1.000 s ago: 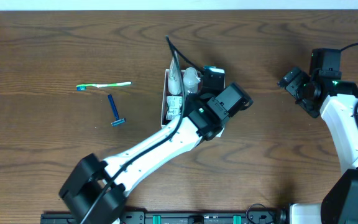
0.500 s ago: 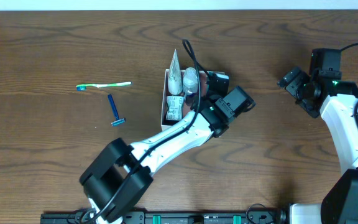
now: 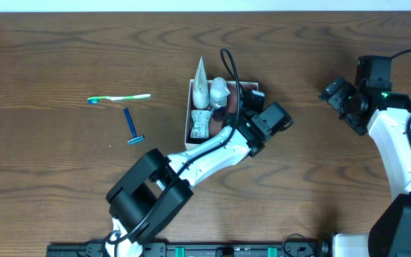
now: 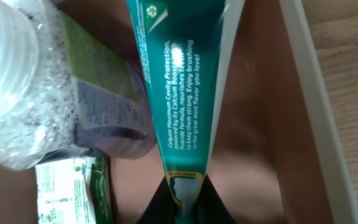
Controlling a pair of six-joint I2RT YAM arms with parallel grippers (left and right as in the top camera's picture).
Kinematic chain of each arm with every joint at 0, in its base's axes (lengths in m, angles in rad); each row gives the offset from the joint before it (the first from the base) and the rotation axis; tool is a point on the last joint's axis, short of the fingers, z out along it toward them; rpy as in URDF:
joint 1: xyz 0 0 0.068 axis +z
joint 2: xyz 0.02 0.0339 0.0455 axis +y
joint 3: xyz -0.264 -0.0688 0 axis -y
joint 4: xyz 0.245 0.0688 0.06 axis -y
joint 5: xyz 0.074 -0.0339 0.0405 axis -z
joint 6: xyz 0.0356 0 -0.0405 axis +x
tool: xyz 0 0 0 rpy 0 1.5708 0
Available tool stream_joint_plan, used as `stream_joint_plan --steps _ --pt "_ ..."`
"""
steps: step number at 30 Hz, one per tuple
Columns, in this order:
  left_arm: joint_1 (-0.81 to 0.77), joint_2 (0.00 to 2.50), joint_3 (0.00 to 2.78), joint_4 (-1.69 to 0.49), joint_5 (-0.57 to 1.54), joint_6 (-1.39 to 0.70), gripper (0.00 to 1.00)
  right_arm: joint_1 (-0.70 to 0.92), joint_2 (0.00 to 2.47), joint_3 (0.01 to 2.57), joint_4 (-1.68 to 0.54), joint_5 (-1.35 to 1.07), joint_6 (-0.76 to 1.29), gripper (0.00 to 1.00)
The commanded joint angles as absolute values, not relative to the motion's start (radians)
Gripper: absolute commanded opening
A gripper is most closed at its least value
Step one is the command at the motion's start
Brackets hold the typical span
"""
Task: Pack container
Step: 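Lower the toothpaste tube into the box and open the left gripper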
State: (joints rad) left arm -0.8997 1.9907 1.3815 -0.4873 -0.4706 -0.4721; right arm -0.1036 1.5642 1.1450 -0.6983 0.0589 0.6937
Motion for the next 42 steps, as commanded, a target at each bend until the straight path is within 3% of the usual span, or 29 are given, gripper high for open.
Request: stream_joint_plan --steps 1,26,40,42 --pt "-0.882 2.017 1.391 -0.484 -0.48 -0.468 0.06 -0.108 1.571 1.149 -0.699 0.063 0.702 0.99" --pt "-0.841 2.021 1.384 -0.476 -0.48 -0.514 0.07 -0.108 1.571 1.149 -0.699 0.063 0.702 0.99" --pt "-0.841 2.021 1.384 -0.476 -0.48 -0.514 0.17 -0.108 1.571 1.149 -0.699 0.063 0.702 0.99" --pt "-0.841 2.021 1.384 -0.476 -0.48 -0.513 0.22 -0.108 1.571 1.149 -0.699 0.063 0.702 0.99"
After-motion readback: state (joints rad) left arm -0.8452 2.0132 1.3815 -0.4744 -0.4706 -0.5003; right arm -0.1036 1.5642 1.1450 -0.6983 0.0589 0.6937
